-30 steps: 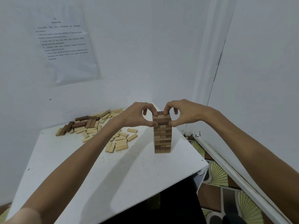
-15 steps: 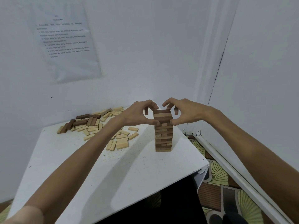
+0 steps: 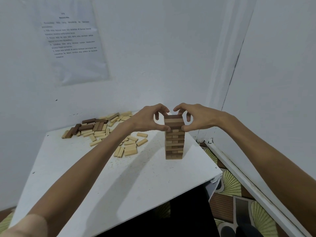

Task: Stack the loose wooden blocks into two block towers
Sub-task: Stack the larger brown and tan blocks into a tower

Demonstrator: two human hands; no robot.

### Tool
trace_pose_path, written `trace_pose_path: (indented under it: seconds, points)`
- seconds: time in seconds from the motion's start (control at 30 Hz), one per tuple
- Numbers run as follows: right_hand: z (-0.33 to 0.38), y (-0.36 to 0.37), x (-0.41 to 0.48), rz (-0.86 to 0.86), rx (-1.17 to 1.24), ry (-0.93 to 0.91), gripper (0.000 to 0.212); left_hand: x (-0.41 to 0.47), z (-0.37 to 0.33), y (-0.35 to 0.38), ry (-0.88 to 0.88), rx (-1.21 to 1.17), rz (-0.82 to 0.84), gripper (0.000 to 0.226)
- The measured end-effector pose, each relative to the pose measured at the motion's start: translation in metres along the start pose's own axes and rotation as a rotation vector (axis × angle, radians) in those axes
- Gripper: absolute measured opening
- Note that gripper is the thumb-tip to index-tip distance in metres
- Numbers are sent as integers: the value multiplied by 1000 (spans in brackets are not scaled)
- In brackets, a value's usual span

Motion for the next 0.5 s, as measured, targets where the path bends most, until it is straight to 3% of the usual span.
trace_pose_path:
  seconds: [0.17, 0.4, 0.5]
  points:
    - [1, -2, -1, -26, -7, -4, 85, -5, 0, -7, -29, -3, -61, 83]
    - [43, -8, 10, -157, -102, -93, 61, -21, 15, -32, -55, 68, -135, 45]
    - [69, -1, 19, -176, -144, -134, 55, -38, 23, -43, -91, 67, -159, 41]
Point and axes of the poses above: each hand's wrist, its own x-axis towards the middle knuckle, its own y-axis out of the palm, z = x × y, the point moved 6 cm from there along x, towards the middle knuckle, and after that the axes turned 4 degrees about -z, right-handed, at the moved point
